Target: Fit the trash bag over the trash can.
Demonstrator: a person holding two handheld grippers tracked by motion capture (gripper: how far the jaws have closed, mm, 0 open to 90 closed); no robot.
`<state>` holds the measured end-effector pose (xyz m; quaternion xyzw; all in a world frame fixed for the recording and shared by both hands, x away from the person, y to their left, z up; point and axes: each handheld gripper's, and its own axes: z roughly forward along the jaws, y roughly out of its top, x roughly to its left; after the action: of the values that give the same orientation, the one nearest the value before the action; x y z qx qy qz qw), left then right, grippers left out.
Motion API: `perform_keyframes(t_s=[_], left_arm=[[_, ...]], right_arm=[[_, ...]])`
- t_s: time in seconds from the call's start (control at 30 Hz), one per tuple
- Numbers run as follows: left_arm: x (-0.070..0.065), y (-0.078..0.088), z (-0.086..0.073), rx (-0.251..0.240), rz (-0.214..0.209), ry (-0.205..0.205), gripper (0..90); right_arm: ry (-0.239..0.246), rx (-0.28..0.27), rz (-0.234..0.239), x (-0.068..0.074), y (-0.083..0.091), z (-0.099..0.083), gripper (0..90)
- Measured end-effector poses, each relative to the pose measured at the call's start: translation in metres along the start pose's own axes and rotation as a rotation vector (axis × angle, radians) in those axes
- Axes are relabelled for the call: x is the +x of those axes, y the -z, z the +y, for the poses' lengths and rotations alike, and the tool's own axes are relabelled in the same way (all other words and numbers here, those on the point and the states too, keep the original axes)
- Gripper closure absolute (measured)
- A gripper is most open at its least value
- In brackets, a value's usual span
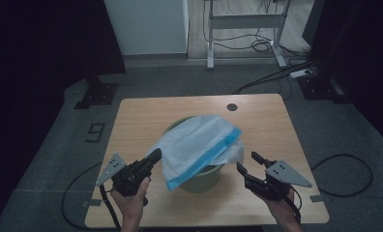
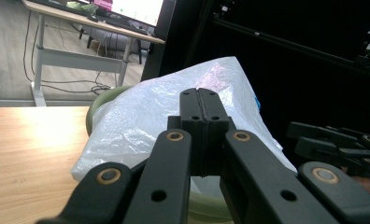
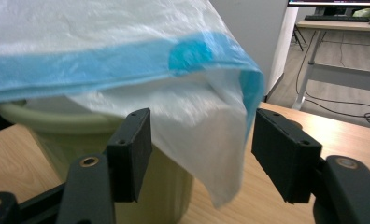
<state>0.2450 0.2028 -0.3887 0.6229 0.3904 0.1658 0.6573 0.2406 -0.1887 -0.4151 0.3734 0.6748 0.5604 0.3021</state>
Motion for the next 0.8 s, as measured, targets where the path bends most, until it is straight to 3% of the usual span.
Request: perform_keyframes(t_s=[0.4,0.8], left_arm=[[0.002,0.0,0.001,-0.015,-0.01,0.024,89.9],[0.0,0.001,0.01,-0.045,-0.046,0.054,89.9]], right_arm=[[-0.037,0.045,-0.002,0.006,-0.038,0.02,40.0],[-0.028,0.086,0.006,0.018,-0.053,0.025,40.2]])
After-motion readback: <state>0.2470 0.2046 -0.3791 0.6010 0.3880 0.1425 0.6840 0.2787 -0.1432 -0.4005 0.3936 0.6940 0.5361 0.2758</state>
